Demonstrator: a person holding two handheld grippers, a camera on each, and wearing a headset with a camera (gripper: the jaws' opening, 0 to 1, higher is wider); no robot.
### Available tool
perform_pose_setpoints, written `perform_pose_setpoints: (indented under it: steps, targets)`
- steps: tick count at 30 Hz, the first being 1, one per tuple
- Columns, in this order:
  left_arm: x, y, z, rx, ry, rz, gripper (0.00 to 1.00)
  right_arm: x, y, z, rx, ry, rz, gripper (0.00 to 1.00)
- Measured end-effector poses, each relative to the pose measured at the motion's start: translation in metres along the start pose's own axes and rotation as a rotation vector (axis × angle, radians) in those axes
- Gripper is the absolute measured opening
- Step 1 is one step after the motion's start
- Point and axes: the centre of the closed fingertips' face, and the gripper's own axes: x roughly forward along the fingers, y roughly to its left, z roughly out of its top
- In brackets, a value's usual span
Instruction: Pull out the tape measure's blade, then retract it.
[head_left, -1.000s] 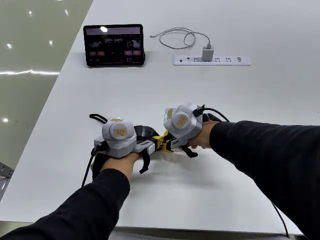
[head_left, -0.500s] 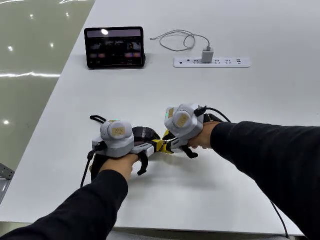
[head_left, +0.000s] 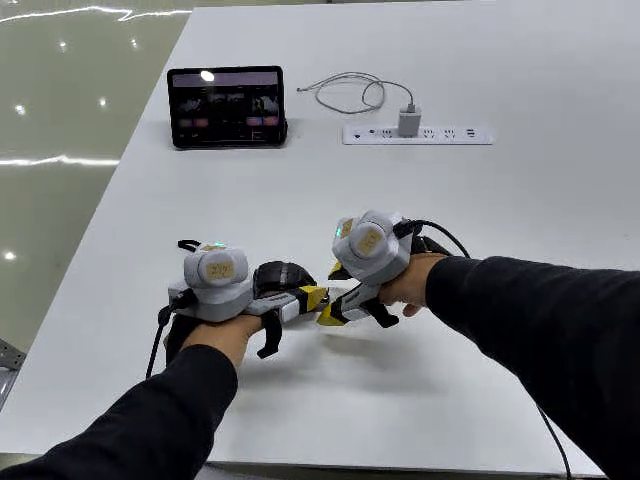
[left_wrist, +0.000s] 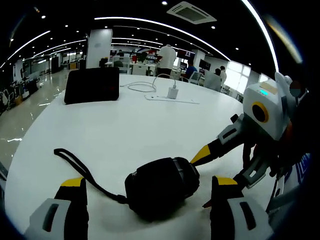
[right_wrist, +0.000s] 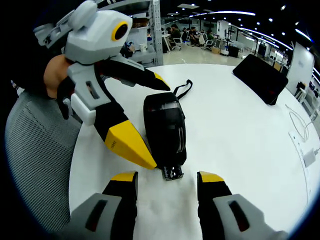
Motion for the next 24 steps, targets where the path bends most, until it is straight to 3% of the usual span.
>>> perform_pose_setpoints:
  steps: [3, 5, 6, 8, 15, 19, 22, 24]
  targets:
    - [-0.004, 0.000, 0.000, 0.032, -0.001, -0.023, 1.00, -0.005, -0.001, -0.004, 0.010, -0.010, -0.013, 0.46]
    - [-0.006, 0.000, 0.002, 0.051, -0.012, -0.049, 1.00, -0.012, -0.002, -0.005, 0.035, -0.033, -0.024, 0.48]
    - [-0.007, 0.000, 0.003, 0.058, -0.017, -0.059, 1.00, -0.015, -0.005, -0.002, 0.070, -0.070, -0.044, 0.48]
    - [-0.010, 0.001, 0.002, 0.069, -0.004, -0.072, 1.00, -0.023, -0.007, -0.004, 0.090, -0.090, -0.055, 0.50]
    - [-0.019, -0.011, 0.012, 0.131, -0.057, -0.167, 1.00, -0.049, -0.016, -0.016, 0.151, -0.140, -0.107, 0.55]
    - [-0.023, -0.011, 0.009, 0.162, -0.040, -0.198, 1.00, -0.063, -0.017, -0.027, 0.160, -0.144, -0.134, 0.57]
    - [-0.030, -0.010, 0.001, 0.184, 0.010, -0.220, 1.00, -0.076, -0.017, -0.034, 0.195, -0.163, -0.163, 0.58]
    - [-0.036, -0.009, -0.002, 0.180, 0.018, -0.240, 1.00, -0.085, -0.014, -0.039, 0.195, -0.184, -0.183, 0.59]
